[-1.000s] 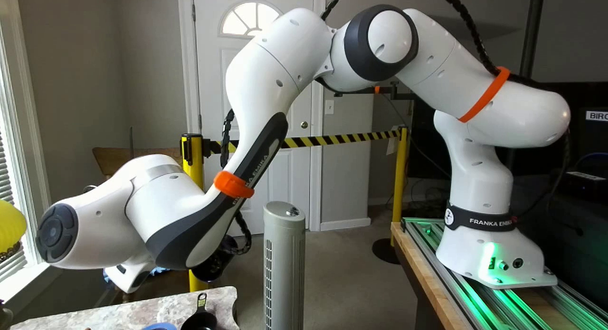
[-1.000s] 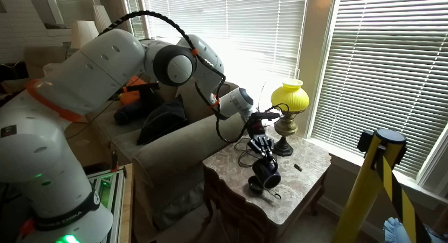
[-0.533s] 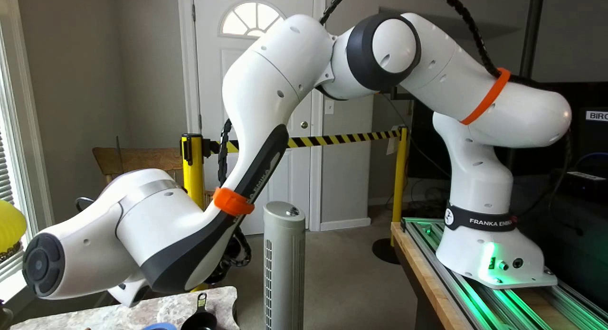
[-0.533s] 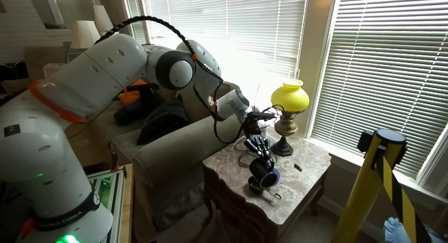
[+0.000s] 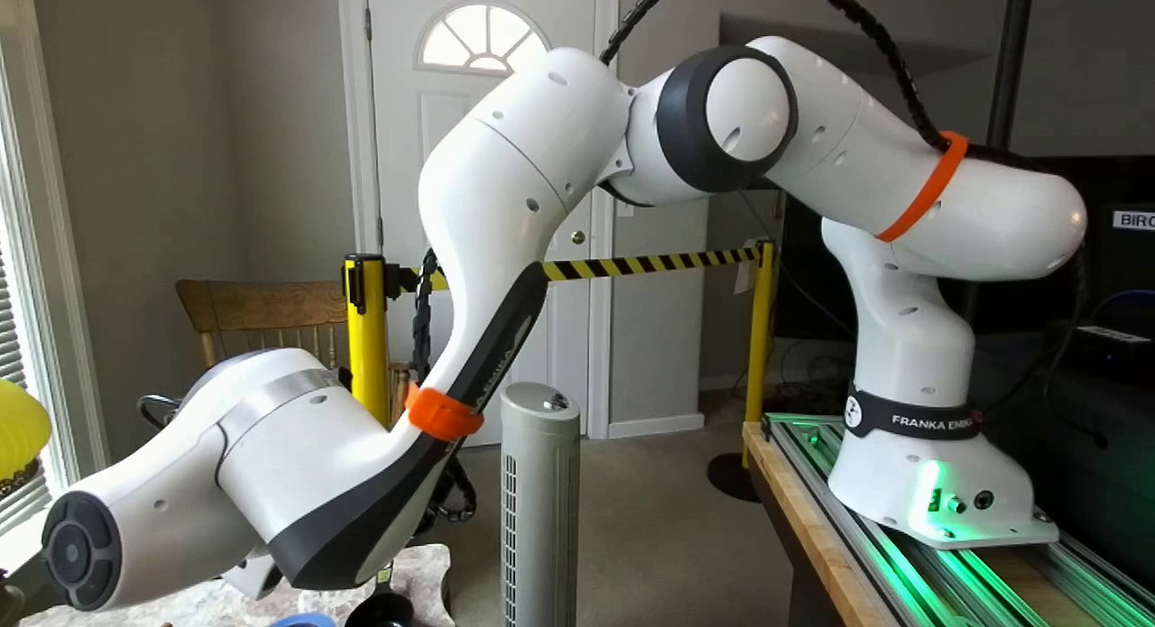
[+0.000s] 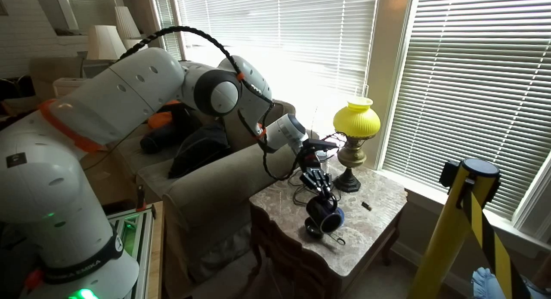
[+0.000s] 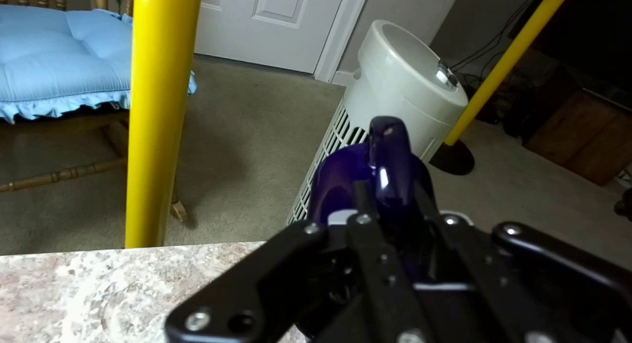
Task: Empty the contents of the black mug into the measuring cup and place the mug back
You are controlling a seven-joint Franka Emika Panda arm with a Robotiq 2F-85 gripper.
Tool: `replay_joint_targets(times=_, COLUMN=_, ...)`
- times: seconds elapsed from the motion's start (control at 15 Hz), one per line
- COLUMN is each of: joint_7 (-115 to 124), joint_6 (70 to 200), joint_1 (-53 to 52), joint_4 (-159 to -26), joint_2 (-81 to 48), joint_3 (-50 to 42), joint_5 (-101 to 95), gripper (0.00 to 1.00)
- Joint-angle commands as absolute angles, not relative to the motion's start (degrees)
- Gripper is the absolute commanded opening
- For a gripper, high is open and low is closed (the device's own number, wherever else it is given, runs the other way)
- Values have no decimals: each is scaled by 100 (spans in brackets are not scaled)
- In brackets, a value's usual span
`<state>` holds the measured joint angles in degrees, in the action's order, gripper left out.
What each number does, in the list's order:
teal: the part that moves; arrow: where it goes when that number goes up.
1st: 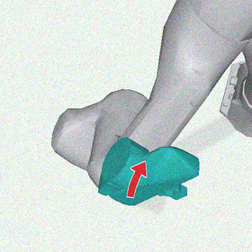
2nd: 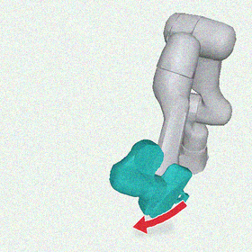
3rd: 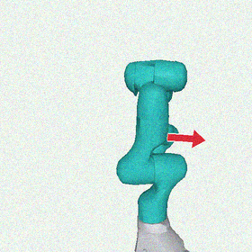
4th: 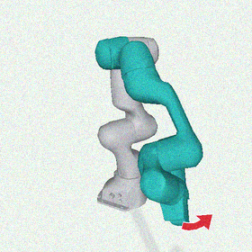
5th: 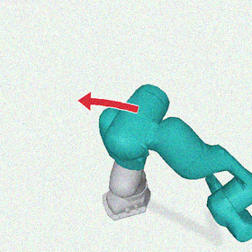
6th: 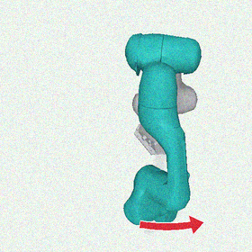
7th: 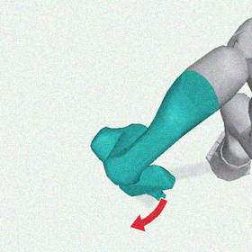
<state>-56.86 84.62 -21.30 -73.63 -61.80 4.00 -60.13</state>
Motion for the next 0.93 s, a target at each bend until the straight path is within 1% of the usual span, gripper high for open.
replay_joint_targets(times=0.0, joint_7=-5885, joint_6=8054, joint_1=-2215, joint_4=-6993, joint_2=-6410, joint_3=401, joint_5=-6264, gripper=5)
replay_joint_targets(times=0.87, joint_7=-6250, joint_6=7448, joint_1=-2384, joint_4=-6662, joint_2=-6719, joint_3=369, joint_5=-6562, gripper=5)
